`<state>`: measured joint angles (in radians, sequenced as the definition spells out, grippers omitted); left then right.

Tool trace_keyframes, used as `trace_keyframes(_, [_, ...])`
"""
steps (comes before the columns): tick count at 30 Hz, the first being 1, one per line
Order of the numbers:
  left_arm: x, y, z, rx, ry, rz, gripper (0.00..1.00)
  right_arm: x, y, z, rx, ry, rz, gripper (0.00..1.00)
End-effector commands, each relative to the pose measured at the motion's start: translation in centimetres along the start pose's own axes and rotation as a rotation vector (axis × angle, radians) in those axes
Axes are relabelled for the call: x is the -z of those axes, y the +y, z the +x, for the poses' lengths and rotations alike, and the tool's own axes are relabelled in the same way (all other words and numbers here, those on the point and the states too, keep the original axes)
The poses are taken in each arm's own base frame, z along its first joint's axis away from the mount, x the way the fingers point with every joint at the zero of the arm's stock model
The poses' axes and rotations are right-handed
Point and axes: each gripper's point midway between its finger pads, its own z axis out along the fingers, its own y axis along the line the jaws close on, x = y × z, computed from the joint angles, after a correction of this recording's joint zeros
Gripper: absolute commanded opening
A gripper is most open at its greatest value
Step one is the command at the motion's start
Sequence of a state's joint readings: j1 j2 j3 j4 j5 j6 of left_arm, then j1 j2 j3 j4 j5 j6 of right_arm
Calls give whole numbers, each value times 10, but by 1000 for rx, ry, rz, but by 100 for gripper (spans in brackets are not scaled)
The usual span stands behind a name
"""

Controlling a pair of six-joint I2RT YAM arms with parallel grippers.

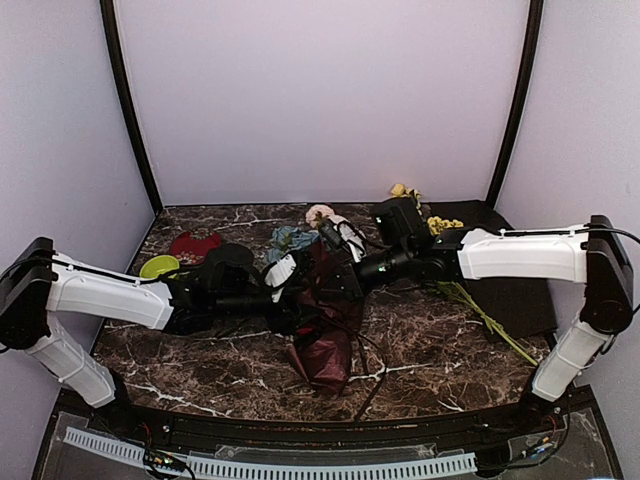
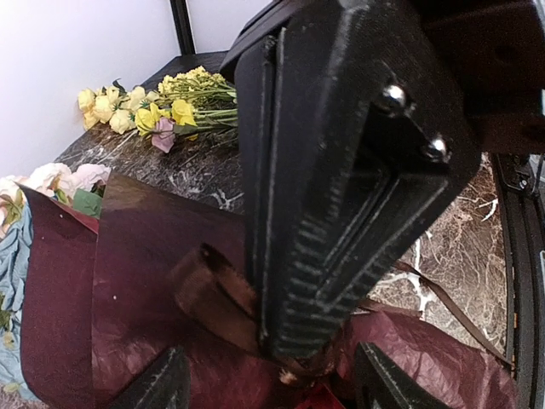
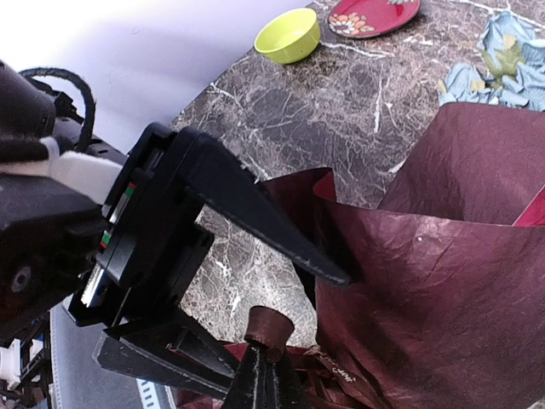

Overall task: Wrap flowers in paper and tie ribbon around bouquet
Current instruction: Cross the ribbon over the folded bouquet.

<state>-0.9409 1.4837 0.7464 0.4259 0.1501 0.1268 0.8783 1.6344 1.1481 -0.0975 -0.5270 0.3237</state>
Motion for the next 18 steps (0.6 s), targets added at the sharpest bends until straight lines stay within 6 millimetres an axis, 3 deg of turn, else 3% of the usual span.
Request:
trace_keyframes(1, [-6,-2,-20,6,-76,21,67,1,9,0,18,-21,-34,0])
trace_keyframes(5, [-12,-5,-24,15,-93,44,62,2,6,2,13,-15,-14,0])
trace_keyframes(14, [-16,-16,-18,8,-96,109,15,4,7,2,11,-27,-14,0])
trace_keyframes(18, [-15,-18,-13,14,-82,121,7,4,5,1,14,-25,-3,0])
